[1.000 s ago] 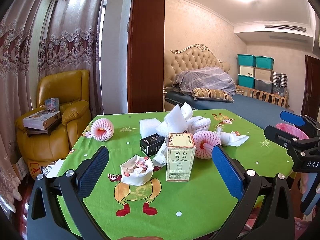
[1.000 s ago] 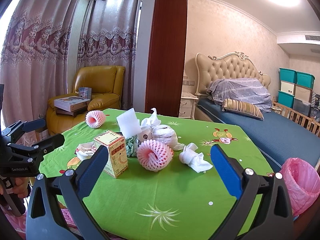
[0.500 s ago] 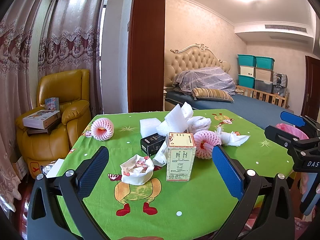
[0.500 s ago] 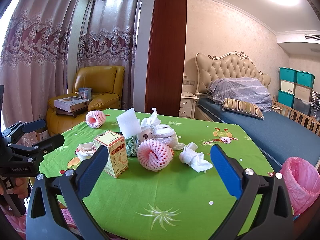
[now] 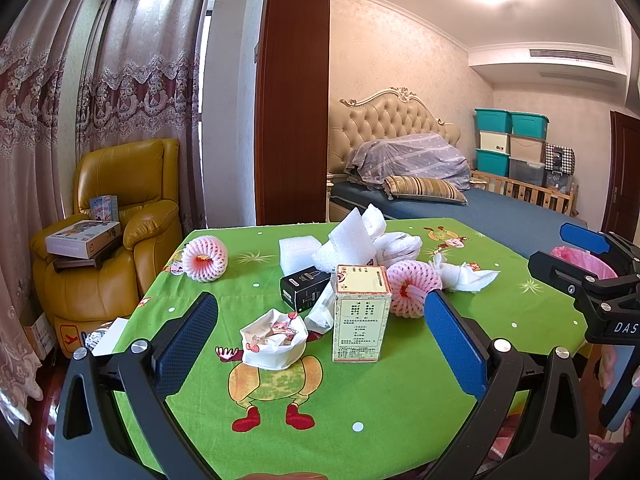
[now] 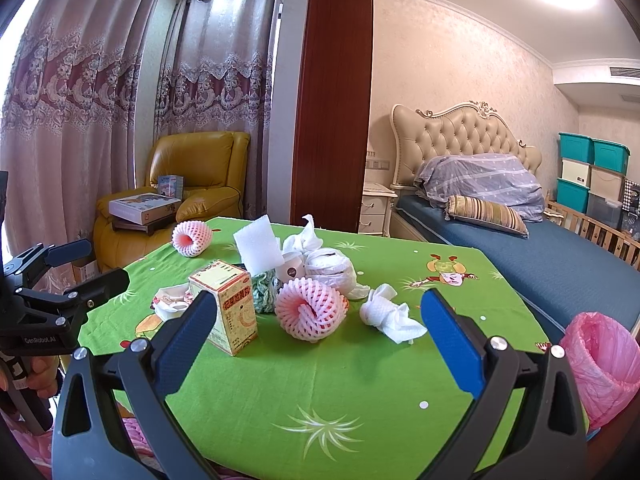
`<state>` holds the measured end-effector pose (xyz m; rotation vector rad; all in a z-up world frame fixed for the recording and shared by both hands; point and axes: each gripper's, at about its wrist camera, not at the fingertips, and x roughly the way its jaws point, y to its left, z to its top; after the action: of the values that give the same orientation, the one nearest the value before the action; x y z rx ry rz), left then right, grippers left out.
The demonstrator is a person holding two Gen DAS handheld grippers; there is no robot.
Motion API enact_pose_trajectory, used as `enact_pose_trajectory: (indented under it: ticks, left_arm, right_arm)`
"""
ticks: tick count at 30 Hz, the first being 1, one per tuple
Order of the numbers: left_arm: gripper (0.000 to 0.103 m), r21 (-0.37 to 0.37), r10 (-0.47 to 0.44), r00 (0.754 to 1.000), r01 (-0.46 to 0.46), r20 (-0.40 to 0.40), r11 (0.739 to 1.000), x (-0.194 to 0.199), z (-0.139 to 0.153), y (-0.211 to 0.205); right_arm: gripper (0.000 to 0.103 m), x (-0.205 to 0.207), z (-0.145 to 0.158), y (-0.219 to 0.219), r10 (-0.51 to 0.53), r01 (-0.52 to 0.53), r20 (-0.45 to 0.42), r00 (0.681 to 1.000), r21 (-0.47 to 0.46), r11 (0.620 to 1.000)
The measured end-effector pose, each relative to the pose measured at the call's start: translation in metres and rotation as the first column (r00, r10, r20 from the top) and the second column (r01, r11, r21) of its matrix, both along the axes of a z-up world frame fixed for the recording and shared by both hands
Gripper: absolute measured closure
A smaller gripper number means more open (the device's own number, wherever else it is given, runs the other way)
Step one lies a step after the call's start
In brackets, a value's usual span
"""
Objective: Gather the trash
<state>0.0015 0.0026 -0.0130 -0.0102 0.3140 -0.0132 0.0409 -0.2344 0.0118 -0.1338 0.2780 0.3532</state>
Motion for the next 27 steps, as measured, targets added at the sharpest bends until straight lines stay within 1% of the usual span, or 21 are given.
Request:
enact_pose_trajectory:
  ticks: [19,27]
  left_arm:
    - [0.006,-0.001,0.000,1.000,0.000,-0.001,1.000,0.0000,0.0006,0.0002]
    - [0.006,-0.009,0.004,1.000,-0.004,-0.002,1.000,0.0006,0.0005,0.0022]
  right_arm:
    - [0.004,-0.0008,-0.0019,0.0021,0.006,-0.006,-0.003,1.000,0.001,1.000]
    - [0.004,-0.0003,-0.0061,0.0055,0.016,-0.016,-0.019,1.000,0.000,1.000]
